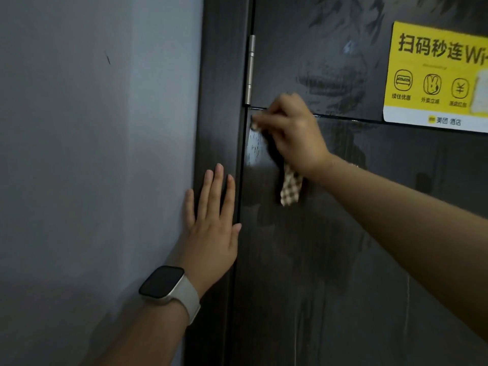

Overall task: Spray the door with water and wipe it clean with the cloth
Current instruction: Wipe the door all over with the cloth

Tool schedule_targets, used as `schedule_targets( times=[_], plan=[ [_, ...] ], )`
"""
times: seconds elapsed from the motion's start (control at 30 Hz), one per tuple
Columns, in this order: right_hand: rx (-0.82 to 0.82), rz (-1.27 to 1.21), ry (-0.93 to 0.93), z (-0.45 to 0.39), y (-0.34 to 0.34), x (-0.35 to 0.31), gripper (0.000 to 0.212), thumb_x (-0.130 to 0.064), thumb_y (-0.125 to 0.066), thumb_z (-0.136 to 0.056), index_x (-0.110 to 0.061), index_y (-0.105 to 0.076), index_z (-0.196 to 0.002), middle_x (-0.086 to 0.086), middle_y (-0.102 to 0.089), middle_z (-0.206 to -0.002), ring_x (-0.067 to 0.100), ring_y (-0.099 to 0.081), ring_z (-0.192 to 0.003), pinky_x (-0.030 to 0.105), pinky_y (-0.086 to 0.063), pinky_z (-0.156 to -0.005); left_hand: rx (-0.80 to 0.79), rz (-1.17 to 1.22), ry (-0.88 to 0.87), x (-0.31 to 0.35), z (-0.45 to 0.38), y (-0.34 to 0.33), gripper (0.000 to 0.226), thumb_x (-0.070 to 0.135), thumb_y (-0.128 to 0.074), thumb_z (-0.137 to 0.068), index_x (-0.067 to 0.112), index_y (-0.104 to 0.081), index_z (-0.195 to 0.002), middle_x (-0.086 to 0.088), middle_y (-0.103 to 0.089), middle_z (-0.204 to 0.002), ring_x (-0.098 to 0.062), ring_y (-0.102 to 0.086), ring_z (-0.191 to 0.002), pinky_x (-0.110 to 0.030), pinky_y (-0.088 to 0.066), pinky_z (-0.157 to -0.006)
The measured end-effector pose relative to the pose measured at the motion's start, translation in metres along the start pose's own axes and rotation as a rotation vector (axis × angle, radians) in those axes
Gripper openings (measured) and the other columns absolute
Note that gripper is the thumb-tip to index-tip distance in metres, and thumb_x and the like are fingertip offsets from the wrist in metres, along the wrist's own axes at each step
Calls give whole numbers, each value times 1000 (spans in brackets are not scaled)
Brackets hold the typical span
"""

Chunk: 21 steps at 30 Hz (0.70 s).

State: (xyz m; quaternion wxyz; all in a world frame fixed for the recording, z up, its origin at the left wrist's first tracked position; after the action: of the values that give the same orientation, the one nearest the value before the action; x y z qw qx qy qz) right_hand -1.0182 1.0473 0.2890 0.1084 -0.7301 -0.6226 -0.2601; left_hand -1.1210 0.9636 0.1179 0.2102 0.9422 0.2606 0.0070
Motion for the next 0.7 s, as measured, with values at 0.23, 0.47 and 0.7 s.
schedule_targets(
  times=[0.23,0.47,0.7],
  plan=[
    [-57,-91,-33,73,-17,-39,24,-4,-56,-94,1,-70,-113,18,-59,-87,28,-49,-83,29,-37,-70,3,29,10,2,2,2,75,28,-44,-96,11,-5,-157,-12,10,-165,-27,11,-152,-53,-1,-121],
    [-469,-318,186,232,-41,-116,24,-15,-46,-103,-8,-66,-115,9,-66,-101,24,-61,-88,37,-52,-73,31,64,58,6,38,-6,72,37,-36,-95,12,-7,-157,-14,0,-165,-29,2,-152,-53,-4,-121],
    [-178,-216,-77,134,-22,-64,28,-14,-48,-97,-3,-73,-98,12,-59,-87,23,-50,-83,34,-42,-71,-36,58,26,-6,56,-25,72,42,-29,-100,15,7,-156,-9,16,-164,-25,14,-151,-57,-4,-118]
  ],
)
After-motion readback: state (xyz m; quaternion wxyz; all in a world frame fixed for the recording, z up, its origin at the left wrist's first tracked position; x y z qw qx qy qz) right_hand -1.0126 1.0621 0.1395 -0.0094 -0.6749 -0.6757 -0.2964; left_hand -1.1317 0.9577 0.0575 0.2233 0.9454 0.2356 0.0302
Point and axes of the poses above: each hand's wrist, its own z-axis away from the middle knuckle, its own y-axis out of the back of the hand, x = y × z, the point moved 6 cm from there along -z, towards the middle knuckle
